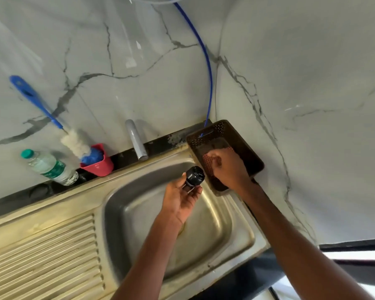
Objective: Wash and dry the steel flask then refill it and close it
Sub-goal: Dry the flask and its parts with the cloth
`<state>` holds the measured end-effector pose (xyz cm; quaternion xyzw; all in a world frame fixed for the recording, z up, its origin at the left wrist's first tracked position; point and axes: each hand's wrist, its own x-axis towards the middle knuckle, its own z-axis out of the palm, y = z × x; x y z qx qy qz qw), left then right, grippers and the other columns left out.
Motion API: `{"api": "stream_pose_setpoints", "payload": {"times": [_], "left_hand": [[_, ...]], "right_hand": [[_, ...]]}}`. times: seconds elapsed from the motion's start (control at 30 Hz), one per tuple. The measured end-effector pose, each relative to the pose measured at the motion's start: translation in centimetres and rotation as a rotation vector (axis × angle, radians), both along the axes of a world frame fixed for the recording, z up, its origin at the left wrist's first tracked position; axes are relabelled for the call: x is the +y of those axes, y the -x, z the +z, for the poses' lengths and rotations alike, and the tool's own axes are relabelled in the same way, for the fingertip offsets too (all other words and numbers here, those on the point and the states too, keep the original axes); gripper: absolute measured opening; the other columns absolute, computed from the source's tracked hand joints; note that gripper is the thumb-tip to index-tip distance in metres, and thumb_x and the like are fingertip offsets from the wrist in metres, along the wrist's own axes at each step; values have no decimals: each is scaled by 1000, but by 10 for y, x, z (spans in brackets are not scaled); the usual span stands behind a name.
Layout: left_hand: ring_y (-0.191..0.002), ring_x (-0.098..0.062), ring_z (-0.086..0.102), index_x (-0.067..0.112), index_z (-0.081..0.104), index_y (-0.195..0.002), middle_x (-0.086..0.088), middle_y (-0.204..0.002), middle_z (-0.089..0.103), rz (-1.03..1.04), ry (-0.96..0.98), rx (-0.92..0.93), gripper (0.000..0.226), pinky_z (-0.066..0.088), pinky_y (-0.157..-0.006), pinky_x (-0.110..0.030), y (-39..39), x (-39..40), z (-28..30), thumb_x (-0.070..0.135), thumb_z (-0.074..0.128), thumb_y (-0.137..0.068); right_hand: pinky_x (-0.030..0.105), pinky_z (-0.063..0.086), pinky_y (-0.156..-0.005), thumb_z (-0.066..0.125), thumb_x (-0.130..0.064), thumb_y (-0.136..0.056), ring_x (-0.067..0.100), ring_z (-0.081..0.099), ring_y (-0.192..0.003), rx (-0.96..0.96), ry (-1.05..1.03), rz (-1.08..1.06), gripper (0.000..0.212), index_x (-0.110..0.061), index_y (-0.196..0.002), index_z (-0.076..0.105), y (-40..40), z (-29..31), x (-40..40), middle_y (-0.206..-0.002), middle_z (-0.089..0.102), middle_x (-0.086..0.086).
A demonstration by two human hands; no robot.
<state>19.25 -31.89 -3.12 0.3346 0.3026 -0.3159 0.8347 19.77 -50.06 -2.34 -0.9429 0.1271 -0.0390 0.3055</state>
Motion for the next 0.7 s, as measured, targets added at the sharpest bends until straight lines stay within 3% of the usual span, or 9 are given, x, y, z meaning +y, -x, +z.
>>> {"api": "stream_pose_setpoints", "payload": {"times": [0.07,0.13,0.23,0.33,0.4,0.5,0.6,0.7], "left_hand": [[-91,-28,64,-4,68,-117,-21,-104,71,34,70,-4,23,55,-84,-38,9,13,2,12,59,-103],[-86,-25,66,-3,69,-111,-18,-99,72,65,114,-10,21,54,-85,-35,20,30,3,12,57,-104],[-69,-18,66,0,71,-104,-12,-81,71,60,78,-39,20,51,-83,-33,32,62,3,15,57,-106],[-75,-19,59,9,72,-105,-5,-80,65,-38,-185,-207,29,50,-83,-36,44,105,-4,37,64,-100],[-77,-20,59,13,73,-106,-4,-83,64,-51,-325,-273,37,48,-81,-36,50,137,-11,48,63,-97],[-81,-21,65,11,72,-113,-7,-89,70,50,-478,-284,31,50,-76,-35,62,186,-22,38,59,-104],[-74,-20,60,12,72,-102,-7,-84,68,114,-659,-346,13,44,-65,-30,76,225,-33,19,60,-103],[-72,-18,62,15,71,-98,-3,-80,70,162,-764,-385,13,42,-65,-30,90,256,-45,13,59,-103]], "right_hand": [[26,52,-97,70,-38,-95,5,65,-112,-50,-317,63,36,-28,-130,68,19,16,30,-122,70,-11],[24,53,-97,77,-50,-86,0,64,-113,25,-439,184,52,-32,-133,65,37,21,60,-123,68,-15],[32,55,-99,85,-43,-78,0,67,-107,16,-419,223,54,-29,-127,68,53,16,95,-113,71,-16],[30,57,-94,86,-44,-80,1,67,-99,-22,-329,215,52,-30,-126,67,61,23,130,-108,71,-18],[26,56,-89,81,-52,-83,5,66,-102,-190,-194,190,54,-29,-129,63,68,27,151,-112,71,-13],[27,52,-86,70,-53,-91,14,63,-105,-392,-159,207,55,-18,-132,58,79,17,187,-118,66,-1],[35,51,-84,73,-47,-90,21,65,-102,-219,-158,148,47,-20,-126,60,88,-4,216,-111,68,1],[34,45,-88,73,-40,-93,21,60,-107,-273,-137,185,50,-14,-134,56,96,-20,237,-118,64,4]]}}
